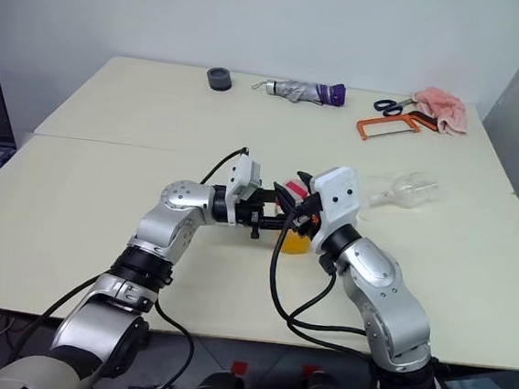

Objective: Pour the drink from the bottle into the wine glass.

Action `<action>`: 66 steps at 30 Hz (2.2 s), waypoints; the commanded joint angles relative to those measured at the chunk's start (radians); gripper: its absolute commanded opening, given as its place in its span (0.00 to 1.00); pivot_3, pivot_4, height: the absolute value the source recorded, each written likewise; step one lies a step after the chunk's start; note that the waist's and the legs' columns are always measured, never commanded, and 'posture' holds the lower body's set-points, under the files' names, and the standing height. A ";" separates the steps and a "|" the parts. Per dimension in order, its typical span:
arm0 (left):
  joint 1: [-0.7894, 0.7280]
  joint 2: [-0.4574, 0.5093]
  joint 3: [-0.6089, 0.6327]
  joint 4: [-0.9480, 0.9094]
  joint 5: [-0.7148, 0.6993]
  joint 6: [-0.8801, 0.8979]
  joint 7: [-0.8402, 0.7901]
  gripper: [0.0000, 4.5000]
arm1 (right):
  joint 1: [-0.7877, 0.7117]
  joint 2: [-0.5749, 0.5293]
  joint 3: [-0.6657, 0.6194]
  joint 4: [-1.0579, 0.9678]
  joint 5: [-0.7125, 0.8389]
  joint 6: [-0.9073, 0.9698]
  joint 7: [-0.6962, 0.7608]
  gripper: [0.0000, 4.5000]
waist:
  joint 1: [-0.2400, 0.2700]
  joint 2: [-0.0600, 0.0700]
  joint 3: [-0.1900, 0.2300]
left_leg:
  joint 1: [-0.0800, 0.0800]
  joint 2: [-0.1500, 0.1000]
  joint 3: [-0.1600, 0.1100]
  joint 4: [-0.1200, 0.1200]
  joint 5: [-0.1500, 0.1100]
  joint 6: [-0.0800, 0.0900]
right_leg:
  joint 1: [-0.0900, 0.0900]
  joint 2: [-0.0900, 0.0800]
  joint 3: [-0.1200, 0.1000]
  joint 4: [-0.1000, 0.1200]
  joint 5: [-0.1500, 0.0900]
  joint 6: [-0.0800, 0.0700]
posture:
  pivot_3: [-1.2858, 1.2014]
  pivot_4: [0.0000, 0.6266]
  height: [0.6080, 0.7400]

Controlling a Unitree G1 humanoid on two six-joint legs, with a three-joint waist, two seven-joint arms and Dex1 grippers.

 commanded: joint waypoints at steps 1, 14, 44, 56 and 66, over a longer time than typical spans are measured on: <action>-0.031 -0.001 0.023 -0.028 -0.011 -0.011 -0.001 0.42 | -0.032 -0.042 0.017 0.016 0.048 -0.056 0.140 0.41 | 0.000 0.000 0.000 | 0.000 0.000 0.000 0.000 0.000 0.000 | 0.000 0.000 0.000 0.000 0.000 0.000 | 0.52 0.24 1.00; -0.035 0.015 0.034 -0.058 -0.022 0.014 -0.049 0.41 | -0.313 -0.325 -0.096 0.370 0.264 -0.023 0.706 0.57 | -0.006 0.002 0.002 | -0.001 0.001 0.000 -0.002 0.000 0.001 | 0.000 0.002 -0.003 -0.001 0.000 -0.001 | 0.52 0.24 1.00; -0.092 -0.055 0.014 0.062 0.035 -0.049 -0.011 0.41 | 0.049 0.104 0.062 -0.093 -0.134 0.025 -0.216 0.95 | -0.001 0.002 0.002 | -0.001 0.000 0.000 0.000 0.002 -0.003 | -0.001 0.000 0.000 0.001 0.000 0.000 | 0.52 0.24 1.00; -0.091 -0.051 0.020 0.066 0.039 -0.053 -0.012 0.41 | 0.071 0.132 0.049 -0.068 -0.164 -0.020 -0.209 0.43 | -0.004 0.002 0.001 | -0.001 0.000 0.000 0.000 0.002 -0.003 | -0.001 0.000 0.000 0.001 0.000 0.000 | 0.52 0.24 1.00; -0.092 -0.019 0.017 0.046 0.014 -0.018 -0.091 0.41 | -0.036 -0.050 -0.005 0.069 0.064 -0.123 0.254 0.43 | -0.009 0.002 0.002 | -0.001 -0.001 0.001 0.000 0.001 -0.001 | -0.001 0.000 0.000 0.000 0.000 0.000 | 0.52 0.24 1.00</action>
